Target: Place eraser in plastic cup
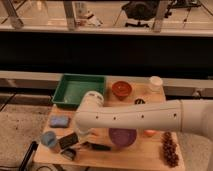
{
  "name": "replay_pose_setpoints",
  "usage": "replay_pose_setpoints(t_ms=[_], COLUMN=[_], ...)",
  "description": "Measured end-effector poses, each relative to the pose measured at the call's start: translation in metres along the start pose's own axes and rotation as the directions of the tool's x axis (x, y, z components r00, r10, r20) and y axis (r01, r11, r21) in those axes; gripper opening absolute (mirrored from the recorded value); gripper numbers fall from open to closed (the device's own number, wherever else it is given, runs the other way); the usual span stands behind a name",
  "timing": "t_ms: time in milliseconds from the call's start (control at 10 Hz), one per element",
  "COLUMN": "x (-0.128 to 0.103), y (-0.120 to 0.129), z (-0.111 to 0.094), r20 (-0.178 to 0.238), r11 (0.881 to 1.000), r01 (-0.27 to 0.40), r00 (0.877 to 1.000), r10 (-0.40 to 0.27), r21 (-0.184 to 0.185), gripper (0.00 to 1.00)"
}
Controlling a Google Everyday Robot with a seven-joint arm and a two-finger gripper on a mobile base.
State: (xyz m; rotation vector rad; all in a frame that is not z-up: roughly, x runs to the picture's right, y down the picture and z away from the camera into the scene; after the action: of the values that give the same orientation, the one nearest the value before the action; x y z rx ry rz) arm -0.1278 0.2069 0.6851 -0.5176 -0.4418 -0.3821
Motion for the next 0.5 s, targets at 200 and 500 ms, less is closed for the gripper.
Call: replay_pose_setpoints(t_ms=[200,500], x=[-0.003,-0.019], y=[-0.001,-0.015], z=[0.0,0.002], r20=[-0.004,0.005], r11=[1.0,0.999], r01=[-0.004,0.029], r00=[1.0,1.0], r10=[0.004,-0.03], r21=[0.008,0.018], gripper=[0.0,0.0])
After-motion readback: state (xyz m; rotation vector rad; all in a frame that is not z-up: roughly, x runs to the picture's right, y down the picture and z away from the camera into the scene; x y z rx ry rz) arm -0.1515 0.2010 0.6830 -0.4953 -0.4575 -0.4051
